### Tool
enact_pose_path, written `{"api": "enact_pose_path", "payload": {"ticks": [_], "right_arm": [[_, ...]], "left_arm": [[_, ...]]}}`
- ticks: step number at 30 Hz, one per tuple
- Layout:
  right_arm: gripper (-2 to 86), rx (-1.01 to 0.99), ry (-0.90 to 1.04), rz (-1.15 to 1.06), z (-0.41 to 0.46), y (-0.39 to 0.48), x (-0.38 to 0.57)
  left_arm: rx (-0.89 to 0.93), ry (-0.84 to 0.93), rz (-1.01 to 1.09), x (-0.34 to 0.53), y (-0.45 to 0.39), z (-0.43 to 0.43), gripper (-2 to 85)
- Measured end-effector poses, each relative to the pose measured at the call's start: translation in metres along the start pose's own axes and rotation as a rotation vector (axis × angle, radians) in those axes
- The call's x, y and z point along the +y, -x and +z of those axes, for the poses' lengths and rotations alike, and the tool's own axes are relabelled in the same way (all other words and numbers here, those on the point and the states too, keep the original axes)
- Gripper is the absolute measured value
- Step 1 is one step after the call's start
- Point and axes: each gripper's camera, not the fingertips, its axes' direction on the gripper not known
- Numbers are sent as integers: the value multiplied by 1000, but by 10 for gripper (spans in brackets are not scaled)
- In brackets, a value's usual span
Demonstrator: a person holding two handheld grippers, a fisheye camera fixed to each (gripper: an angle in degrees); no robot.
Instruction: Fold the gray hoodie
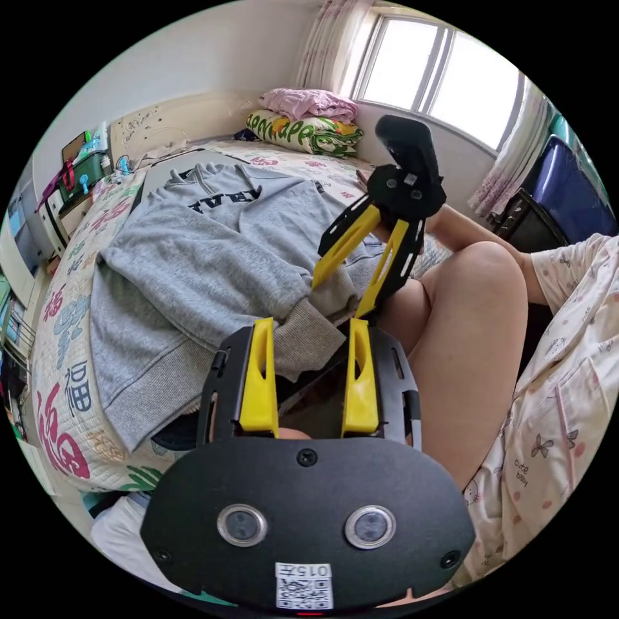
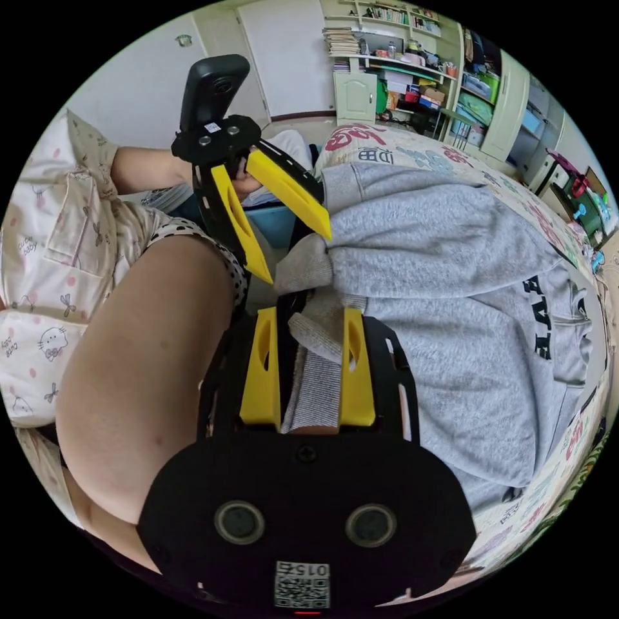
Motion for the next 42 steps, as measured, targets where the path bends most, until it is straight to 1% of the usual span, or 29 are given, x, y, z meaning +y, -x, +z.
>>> {"api": "enact_pose_path", "payload": {"ticks": [4,6,13,15,17,20,21,25,27,28,30,31,33,36,40,42], "right_arm": [[137,83,-46,-10,7,12,40],[138,118,-51,-24,15,18,60],[127,210,-45,-37,32,21,101],[116,239,-29,-33,38,19,110],[109,249,-28,-26,41,16,116],[87,256,-32,23,41,4,125],[77,234,-45,60,38,-4,128],[51,134,-129,206,23,-37,142],[47,76,-245,327,5,-61,157],[46,66,-276,361,0,-67,161],[45,57,-398,510,-19,-90,180],[44,60,-423,551,-23,-96,185],[44,102,-486,727,-33,-118,203],[44,104,-512,873,-33,-139,217],[49,76,-491,857,-23,-149,206],[64,55,-446,771,-11,-147,189]], "left_arm": [[-8,33,-13,-13,-14,14,175],[-49,78,17,-25,-25,26,179],[-172,131,66,-51,-42,49,168],[-243,130,87,-57,-46,53,147],[-256,125,100,-61,-45,53,133],[-266,89,67,-70,-29,36,89],[-223,67,32,-73,-16,24,71],[-51,-45,-118,-79,42,-29,52],[40,-175,-246,-78,86,-74,50],[55,-208,-278,-78,97,-85,50],[84,-306,-396,-77,139,-117,50],[91,-320,-416,-78,147,-121,50],[151,-330,-470,-88,174,-123,50],[240,-317,-448,-112,177,-105,50],[301,-295,-434,-145,170,-80,50],[331,-296,-452,-160,173,-67,50]]}}
